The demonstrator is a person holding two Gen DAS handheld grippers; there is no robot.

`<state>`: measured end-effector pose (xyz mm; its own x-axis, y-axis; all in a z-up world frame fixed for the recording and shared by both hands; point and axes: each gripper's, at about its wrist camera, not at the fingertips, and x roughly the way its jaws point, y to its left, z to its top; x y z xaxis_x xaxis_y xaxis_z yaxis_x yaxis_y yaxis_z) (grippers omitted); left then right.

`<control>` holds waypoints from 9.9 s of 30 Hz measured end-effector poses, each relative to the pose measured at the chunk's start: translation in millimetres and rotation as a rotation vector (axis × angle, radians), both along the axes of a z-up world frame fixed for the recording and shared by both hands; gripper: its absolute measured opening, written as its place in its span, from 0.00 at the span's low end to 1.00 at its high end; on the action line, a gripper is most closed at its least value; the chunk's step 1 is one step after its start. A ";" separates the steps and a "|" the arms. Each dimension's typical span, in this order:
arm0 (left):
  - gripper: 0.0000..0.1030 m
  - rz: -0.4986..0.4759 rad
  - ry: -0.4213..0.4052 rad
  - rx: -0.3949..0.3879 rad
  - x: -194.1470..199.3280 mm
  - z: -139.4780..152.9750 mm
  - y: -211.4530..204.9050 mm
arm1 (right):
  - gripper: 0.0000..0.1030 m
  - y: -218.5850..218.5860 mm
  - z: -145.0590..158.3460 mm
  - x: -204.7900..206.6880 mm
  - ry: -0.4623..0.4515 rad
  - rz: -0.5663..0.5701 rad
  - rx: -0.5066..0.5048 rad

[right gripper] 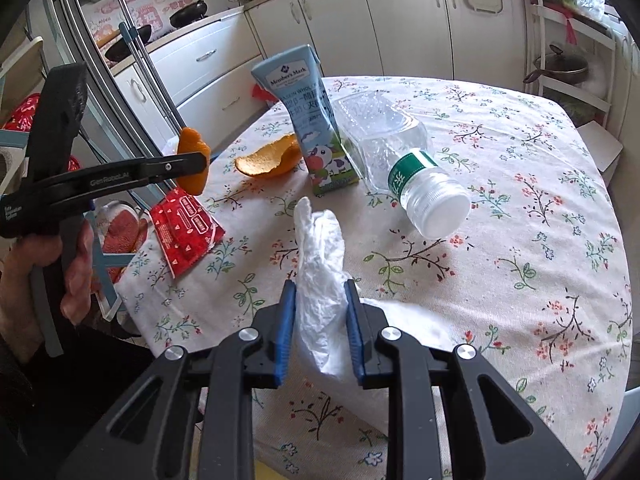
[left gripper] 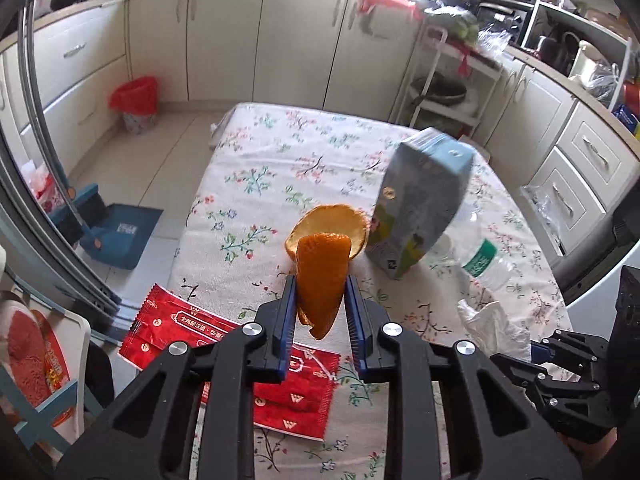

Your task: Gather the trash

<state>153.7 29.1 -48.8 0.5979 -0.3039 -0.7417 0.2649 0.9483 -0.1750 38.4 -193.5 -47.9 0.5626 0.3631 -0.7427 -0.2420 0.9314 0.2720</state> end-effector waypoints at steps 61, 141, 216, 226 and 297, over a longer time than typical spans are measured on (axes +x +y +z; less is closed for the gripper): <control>0.21 -0.006 -0.087 -0.035 -128.3 10.6 10.7 | 0.08 26.1 -3.5 -60.4 -0.003 0.074 0.030; 0.60 -0.250 0.189 0.145 -277.2 -74.6 -39.6 | 0.75 -5.2 32.0 -201.6 -0.259 -0.244 0.085; 0.83 0.363 0.249 -0.362 -5.9 -62.6 115.4 | 0.88 4.7 5.9 -145.0 -0.152 -0.244 0.186; 0.39 0.439 0.227 -0.295 15.5 -68.4 118.3 | 0.88 0.9 -0.2 -140.9 -0.112 -0.244 0.228; 0.00 0.068 -0.021 -0.254 -26.5 22.0 46.9 | 0.26 60.0 29.0 92.8 -0.187 -0.002 -0.027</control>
